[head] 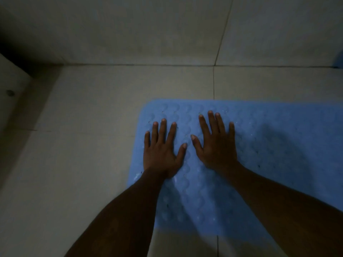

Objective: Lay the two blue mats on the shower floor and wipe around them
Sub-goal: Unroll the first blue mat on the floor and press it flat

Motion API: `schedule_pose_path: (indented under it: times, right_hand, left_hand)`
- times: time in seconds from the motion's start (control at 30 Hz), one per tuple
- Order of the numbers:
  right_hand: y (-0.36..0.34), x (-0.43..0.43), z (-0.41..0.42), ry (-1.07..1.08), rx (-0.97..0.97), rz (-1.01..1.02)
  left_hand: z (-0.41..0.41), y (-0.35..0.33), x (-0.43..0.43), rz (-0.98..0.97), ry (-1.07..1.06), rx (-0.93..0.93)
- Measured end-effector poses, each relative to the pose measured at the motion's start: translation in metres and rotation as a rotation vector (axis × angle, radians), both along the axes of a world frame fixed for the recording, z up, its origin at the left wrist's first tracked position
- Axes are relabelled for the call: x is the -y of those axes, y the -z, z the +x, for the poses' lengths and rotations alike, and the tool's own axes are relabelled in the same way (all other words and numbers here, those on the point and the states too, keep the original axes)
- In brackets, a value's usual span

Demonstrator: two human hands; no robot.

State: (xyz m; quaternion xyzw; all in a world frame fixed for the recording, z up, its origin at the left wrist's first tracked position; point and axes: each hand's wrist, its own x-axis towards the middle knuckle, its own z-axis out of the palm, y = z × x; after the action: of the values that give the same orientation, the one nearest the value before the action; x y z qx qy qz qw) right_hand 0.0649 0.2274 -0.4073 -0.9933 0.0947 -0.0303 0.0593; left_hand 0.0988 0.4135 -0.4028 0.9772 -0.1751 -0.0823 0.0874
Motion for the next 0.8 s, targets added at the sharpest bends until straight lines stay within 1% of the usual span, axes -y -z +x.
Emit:
schedule_pose_path:
  times: [0.23, 0.37, 0.43, 0.5, 0.53, 0.63, 0.73, 0.8]
  right_hand:
    - [0.000, 0.000, 0.002, -0.007, -0.067, -0.007]
    - [-0.005, 0.003, 0.007, -0.018, -0.169, 0.071]
    - [-0.010, 0.005, 0.006, -0.015, -0.190, 0.101]
    - [-0.015, 0.010, -0.005, -0.024, -0.164, 0.138]
    - [-0.015, 0.013, -0.016, -0.029, -0.120, 0.142]
    - [-0.011, 0.028, -0.066, -0.046, 0.039, 0.070]
    - [-0.007, 0.062, -0.119, 0.013, 0.066, 0.013]
    - [-0.004, 0.085, -0.148, 0.062, 0.047, -0.009]
  left_hand:
    - [0.002, 0.000, -0.001, 0.021, 0.017, -0.020]
    - [0.005, -0.004, -0.001, 0.056, 0.013, -0.109]
    - [0.008, -0.009, 0.000, 0.057, 0.015, -0.135]
    - [0.004, -0.011, 0.001, 0.060, 0.006, -0.131]
    - [-0.003, -0.010, 0.001, 0.057, -0.007, -0.120]
    - [-0.052, -0.010, 0.012, 0.027, -0.008, -0.056]
    - [-0.110, -0.009, 0.055, -0.048, 0.090, -0.047]
    - [-0.137, -0.004, 0.084, -0.035, 0.146, -0.035]
